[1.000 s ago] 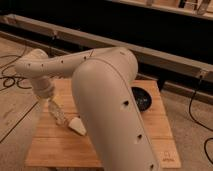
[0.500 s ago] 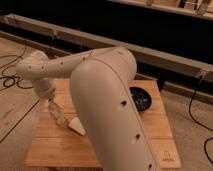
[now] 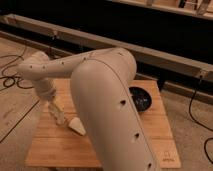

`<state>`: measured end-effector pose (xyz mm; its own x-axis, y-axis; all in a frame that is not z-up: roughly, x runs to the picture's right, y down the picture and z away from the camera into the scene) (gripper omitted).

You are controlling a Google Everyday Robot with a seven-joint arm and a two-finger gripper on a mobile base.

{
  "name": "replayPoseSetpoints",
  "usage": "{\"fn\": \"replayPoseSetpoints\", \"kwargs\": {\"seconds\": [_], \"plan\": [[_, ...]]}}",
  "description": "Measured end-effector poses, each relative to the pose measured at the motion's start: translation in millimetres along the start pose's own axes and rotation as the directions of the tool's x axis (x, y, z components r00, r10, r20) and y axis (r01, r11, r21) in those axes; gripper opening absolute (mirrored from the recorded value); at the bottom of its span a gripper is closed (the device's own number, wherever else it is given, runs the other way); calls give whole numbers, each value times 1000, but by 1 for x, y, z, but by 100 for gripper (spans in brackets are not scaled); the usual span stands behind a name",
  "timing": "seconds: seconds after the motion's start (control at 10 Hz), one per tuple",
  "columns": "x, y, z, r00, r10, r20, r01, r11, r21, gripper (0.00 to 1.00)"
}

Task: Place the bottle in the ceramic bowl

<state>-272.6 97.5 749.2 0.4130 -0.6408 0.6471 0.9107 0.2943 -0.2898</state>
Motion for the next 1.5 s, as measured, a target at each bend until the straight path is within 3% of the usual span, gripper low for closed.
{"fn": "replayPoseSetpoints", "kwargs": {"seconds": [0.2,0.5,0.7,1.2,1.5], "plan": [[1,0,1,1000,8,11,-8,1000,2,65],[3,0,2,1000,11,14,-11,1000,2,33],[3,0,1,1000,7,16,-7,1000,4,18],[5,-3,-10,1000,2,28,-2,999,33,15],[7,-3,-32,999,-9,40,6,997,74,15]]}}
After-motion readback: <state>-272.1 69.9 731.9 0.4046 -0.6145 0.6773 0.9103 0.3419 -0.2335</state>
